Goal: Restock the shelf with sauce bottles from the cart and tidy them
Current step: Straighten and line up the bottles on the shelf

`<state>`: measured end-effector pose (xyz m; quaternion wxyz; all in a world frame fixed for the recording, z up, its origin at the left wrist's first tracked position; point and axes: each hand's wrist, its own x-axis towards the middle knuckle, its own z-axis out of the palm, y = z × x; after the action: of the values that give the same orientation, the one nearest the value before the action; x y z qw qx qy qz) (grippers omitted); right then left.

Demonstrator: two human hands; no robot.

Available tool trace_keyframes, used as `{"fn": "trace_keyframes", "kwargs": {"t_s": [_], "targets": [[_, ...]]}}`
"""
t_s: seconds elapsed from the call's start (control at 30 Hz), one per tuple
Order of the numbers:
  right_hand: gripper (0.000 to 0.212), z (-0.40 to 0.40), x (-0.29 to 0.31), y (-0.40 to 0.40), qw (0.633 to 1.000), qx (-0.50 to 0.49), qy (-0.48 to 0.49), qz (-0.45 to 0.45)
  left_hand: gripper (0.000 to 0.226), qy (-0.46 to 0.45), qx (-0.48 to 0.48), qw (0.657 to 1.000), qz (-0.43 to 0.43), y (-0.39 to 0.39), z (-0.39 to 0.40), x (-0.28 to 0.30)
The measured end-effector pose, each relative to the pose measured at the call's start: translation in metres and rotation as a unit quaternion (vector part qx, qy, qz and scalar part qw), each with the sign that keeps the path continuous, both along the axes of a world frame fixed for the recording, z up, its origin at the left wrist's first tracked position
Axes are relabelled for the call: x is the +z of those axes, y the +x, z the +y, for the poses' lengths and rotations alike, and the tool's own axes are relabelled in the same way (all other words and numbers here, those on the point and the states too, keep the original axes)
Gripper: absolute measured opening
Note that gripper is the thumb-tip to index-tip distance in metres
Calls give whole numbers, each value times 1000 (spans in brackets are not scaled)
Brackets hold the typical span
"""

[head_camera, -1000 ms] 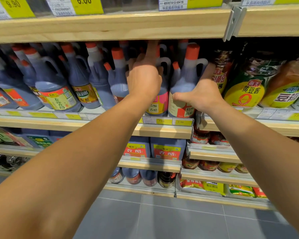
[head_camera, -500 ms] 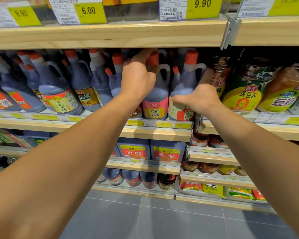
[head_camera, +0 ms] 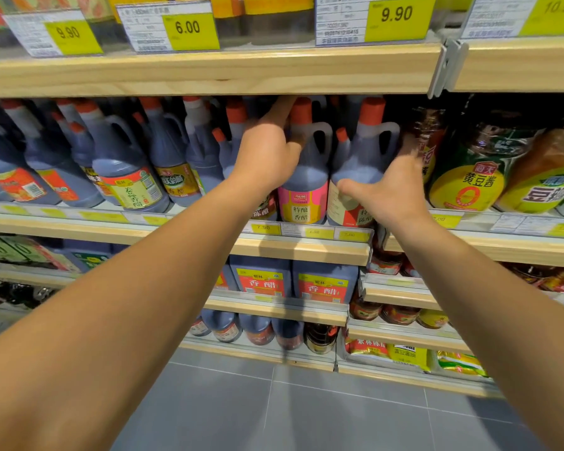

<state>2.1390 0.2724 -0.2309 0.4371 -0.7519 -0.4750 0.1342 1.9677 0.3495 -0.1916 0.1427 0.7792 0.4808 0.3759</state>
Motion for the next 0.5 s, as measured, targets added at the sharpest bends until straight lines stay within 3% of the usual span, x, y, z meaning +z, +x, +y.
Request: {"fn": "trace_keyframes", "kwargs": {"t_s": [0.03,0.07,0.2,0.37,0.5], "targets": [[85,-7,0,-6,999,-33,31,-15,61,8,10,1000,20,-6,-8,-1],[81,-13,0,-14,996,-50,71,-26,62,23,25,999,35,-15,-16,-4],[47,-24,-1,-57,983,-18,166,-78,38,93,86,989,74,-65,-27,-20],[42,-7,6,-114,977,86,166,-104,42,70,116,990,38,-132,-4,-26],[44,17,24,-151,969,81,164,-167,51,39,136,990,16,-152,17,-22]]}}
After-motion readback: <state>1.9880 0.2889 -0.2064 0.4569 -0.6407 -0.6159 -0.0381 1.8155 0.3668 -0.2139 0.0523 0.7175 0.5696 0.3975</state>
